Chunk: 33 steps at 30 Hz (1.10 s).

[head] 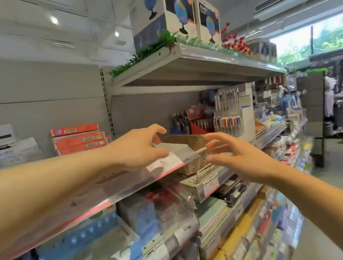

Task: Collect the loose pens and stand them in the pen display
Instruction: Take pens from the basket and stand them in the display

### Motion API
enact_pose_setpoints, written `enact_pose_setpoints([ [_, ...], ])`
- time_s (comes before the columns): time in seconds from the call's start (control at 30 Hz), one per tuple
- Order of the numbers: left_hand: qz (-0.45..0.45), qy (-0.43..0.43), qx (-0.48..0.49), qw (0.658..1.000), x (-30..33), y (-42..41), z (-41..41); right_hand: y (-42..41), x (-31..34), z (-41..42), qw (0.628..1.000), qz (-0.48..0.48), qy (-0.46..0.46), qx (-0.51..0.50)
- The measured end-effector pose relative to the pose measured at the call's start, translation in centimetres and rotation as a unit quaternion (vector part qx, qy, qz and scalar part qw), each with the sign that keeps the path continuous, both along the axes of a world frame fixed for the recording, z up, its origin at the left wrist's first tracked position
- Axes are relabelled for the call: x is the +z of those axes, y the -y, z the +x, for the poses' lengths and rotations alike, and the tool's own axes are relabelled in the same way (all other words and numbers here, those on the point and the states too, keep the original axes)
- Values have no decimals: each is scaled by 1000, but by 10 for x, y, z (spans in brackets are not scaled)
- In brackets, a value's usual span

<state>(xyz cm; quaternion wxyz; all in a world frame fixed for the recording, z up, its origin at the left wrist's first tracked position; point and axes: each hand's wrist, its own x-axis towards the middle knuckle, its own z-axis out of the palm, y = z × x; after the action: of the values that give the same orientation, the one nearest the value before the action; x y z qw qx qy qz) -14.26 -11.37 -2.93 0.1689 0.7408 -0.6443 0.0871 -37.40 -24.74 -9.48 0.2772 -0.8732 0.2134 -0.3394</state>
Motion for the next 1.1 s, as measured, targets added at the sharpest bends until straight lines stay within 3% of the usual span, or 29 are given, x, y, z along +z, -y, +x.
enact_pose_setpoints([
  [0.23,-82,-33,15,996,-3,130,19,99,14,35,1000,-3,18,15],
  [0.43,-49,-4,64,997,-1,198,44,187,28,77,997,-37,2,62],
  [0.57,47,26,133,990,-14,229,60,249,36,107,986,-57,-71,138],
  [0.7,149,47,202,967,-29,264,64,299,48,138,952,-93,-174,235],
  [0.93,368,-29,245,897,-44,299,74,340,50,196,885,-163,-275,337],
  [1.1,419,-94,230,873,-50,294,81,331,44,241,840,-158,-324,405],
])
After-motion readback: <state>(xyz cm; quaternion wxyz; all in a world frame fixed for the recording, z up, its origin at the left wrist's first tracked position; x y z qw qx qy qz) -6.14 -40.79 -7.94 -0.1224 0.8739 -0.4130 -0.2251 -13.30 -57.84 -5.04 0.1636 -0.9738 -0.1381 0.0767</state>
